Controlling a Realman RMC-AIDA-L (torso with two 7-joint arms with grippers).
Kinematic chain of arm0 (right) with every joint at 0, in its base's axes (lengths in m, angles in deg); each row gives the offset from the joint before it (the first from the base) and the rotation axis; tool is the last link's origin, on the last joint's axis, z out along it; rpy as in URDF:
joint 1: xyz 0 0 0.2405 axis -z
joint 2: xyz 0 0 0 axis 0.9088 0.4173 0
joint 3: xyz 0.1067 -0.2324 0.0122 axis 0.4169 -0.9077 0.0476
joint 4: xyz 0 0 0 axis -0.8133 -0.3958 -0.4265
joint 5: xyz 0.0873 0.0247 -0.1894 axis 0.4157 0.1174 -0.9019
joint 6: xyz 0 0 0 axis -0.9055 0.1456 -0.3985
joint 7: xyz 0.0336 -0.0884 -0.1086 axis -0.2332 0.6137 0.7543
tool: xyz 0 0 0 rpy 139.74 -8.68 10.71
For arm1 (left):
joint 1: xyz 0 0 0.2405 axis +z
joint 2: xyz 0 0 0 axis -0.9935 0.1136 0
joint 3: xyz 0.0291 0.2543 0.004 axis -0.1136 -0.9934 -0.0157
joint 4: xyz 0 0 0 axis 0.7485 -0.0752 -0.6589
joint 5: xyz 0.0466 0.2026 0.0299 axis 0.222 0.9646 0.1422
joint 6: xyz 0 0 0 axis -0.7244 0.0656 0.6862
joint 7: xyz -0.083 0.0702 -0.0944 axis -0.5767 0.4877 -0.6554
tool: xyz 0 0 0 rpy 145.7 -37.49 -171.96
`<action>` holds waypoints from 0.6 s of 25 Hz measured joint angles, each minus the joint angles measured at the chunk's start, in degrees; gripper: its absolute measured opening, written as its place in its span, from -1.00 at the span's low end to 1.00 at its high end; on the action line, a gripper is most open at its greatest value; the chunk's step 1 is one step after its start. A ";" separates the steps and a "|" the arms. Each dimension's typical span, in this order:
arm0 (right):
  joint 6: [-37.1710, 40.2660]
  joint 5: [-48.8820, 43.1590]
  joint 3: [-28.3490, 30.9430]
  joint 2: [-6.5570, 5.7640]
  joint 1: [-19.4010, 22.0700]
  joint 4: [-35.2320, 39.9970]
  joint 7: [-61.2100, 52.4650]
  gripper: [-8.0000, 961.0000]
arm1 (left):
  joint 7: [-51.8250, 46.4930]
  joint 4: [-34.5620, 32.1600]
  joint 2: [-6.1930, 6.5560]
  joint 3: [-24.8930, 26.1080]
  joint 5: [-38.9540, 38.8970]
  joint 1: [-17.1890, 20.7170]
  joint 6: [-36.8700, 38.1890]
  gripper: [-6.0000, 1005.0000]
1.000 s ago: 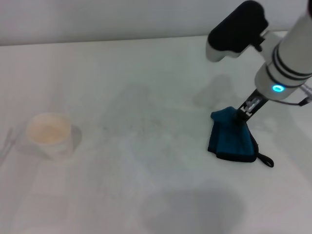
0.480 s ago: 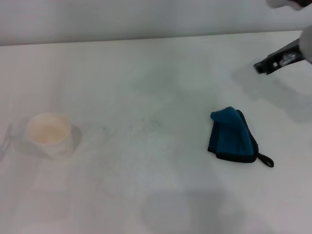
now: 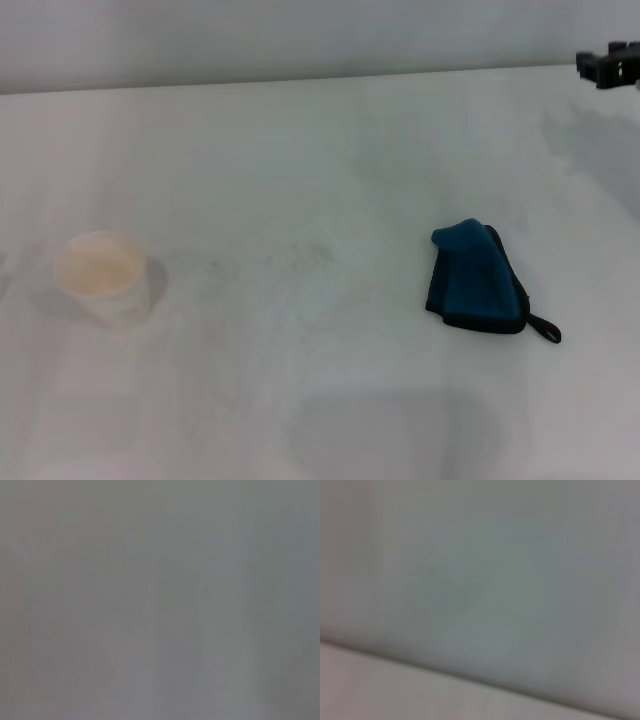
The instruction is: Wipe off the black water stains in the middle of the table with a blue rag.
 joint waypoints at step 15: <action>7.52 54.37 8.21 -0.20 -0.05 -24.59 53.80 -0.14 | 0.26 -0.33 -0.15 0.00 -1.13 0.01 -0.83 0.75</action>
